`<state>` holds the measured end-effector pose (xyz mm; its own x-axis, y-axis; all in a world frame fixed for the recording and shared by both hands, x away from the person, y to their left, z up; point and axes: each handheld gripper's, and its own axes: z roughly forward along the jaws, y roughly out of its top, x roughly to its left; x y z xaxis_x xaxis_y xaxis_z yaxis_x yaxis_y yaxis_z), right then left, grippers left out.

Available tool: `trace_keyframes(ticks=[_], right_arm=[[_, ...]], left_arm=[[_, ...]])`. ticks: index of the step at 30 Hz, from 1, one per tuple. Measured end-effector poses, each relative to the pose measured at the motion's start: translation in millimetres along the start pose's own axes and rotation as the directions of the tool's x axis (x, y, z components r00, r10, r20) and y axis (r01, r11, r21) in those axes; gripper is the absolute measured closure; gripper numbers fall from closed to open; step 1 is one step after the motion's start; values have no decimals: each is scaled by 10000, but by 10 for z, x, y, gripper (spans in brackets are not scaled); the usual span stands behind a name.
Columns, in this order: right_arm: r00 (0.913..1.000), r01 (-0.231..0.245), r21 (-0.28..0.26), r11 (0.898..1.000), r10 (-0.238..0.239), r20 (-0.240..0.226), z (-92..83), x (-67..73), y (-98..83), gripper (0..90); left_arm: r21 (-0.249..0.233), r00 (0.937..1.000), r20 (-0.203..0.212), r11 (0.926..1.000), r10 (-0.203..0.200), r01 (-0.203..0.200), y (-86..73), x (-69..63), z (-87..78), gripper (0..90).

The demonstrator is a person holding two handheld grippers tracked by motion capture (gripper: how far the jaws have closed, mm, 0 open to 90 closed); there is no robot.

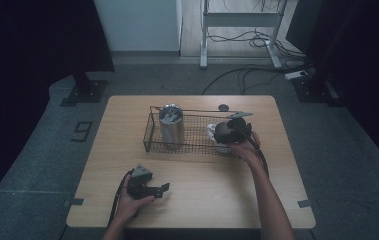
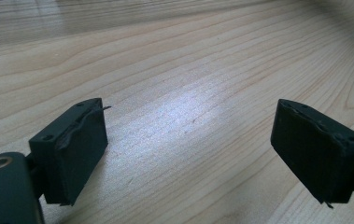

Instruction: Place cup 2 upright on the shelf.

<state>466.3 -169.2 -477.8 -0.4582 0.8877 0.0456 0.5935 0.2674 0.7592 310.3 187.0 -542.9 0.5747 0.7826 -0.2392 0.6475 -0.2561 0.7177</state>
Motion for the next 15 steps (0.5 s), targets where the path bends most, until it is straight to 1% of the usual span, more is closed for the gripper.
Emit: trace_keyframes(ticks=[2,6,10,15], right_arm=[[9999,-109,-248,9996,108,-32,-36,-7,6,12],[9999,-159,-714,9973,156,-53,-109,-17,22,2],[9993,-324,-1303,9909,299,-212,-232,-28,46,7],[9997,-237,-1606,9867,216,-149,-360,-12,42,17]], left_arm=[[3,10000,-13,10000,19,-19,0,-2,1,111],[-6,10000,-10,10000,20,-20,0,-4,-1,111],[-24,10000,-7,10000,-6,6,1,-2,-5,111],[-13,10000,-11,10000,29,-29,1,-8,-5,110]])
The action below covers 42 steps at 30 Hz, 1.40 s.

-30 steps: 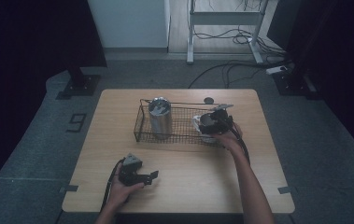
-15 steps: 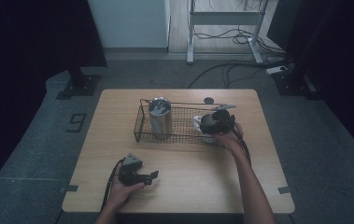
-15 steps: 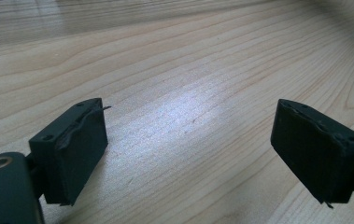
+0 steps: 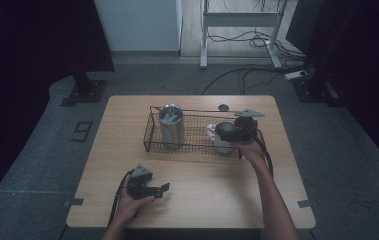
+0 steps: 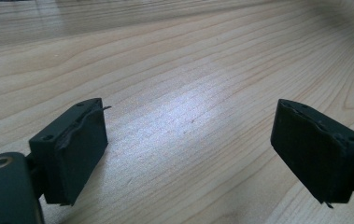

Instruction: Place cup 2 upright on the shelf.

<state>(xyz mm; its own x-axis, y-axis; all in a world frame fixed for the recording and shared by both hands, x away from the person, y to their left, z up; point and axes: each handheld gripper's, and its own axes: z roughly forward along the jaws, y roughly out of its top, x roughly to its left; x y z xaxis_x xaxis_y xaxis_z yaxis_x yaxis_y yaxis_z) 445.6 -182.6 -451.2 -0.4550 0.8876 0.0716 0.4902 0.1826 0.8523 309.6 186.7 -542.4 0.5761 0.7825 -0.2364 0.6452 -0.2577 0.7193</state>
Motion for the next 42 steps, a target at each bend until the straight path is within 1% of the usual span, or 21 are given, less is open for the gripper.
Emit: trace_keyframes(ticks=[3,8,13,20,27,32,36,39,42], right_arm=[[10000,53,-280,9996,-54,-35,-84,4,-28,23],[10000,6,-475,9989,-10,-87,-229,-2,-110,31],[9998,-33,-748,9972,19,-196,-416,-1,-252,40],[9993,31,-731,9973,-58,-367,-598,-3,-499,53],[9987,2,-595,9982,-33,-516,-747,-4,-839,72],[9986,-139,-438,9989,116,-518,-817,-20,-1088,79],[9986,-224,-322,9992,208,-496,-843,-24,-1251,84],[9985,-287,-240,9993,276,-478,-834,-31,-1319,86],[9986,-252,-278,9993,239,-470,-822,-25,-1334,89]], left_arm=[[-22,10000,4,10000,-12,12,1,-2,-2,111],[-8,10000,-28,10000,-10,10,0,-1,2,111],[-10,10000,-32,10000,-26,26,-1,-5,5,111],[5,10000,-68,10000,16,-16,-2,-4,6,111],[27,9999,-106,10000,30,-29,-4,-6,8,111],[64,9999,-127,10000,65,-64,-6,-7,12,110],[68,9999,-142,10000,72,-71,-8,-9,13,111],[80,9999,-163,10000,59,-57,-8,-3,15,111],[72,9998,-184,10000,54,-53,-9,-4,12,110]])
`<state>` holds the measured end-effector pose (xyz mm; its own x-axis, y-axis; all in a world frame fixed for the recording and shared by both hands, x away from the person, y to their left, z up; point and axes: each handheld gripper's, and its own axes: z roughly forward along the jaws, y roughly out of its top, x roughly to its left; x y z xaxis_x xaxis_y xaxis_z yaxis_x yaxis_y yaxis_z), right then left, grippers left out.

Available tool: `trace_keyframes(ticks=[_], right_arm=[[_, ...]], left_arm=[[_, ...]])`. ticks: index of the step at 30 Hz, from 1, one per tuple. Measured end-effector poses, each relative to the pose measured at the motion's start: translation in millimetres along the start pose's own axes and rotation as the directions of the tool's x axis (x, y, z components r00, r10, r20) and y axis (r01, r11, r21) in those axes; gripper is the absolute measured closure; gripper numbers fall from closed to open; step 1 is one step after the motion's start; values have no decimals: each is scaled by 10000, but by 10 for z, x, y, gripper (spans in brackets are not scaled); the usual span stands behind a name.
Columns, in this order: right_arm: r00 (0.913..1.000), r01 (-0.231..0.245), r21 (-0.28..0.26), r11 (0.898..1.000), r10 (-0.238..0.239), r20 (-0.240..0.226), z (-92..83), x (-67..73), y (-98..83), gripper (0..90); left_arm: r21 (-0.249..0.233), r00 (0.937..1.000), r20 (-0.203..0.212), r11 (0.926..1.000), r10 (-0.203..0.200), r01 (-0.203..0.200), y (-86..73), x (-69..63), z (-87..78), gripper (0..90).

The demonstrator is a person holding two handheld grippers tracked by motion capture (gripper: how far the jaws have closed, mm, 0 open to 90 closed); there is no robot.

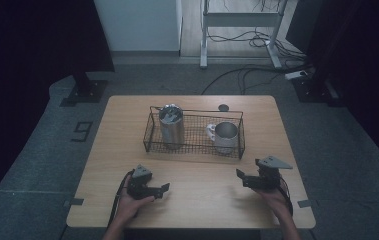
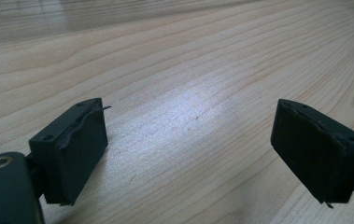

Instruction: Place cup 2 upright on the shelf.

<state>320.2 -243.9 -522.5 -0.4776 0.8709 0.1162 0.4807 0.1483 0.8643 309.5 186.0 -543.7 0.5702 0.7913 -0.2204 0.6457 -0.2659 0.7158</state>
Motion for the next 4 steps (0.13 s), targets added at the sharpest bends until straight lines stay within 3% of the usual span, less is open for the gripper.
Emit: trace_keyframes(ticks=[4], right_arm=[[10000,76,5,10000,-76,26,-2,8,-2,90]], left_arm=[[-14,10000,-44,10000,19,-19,0,2,-5,110]])
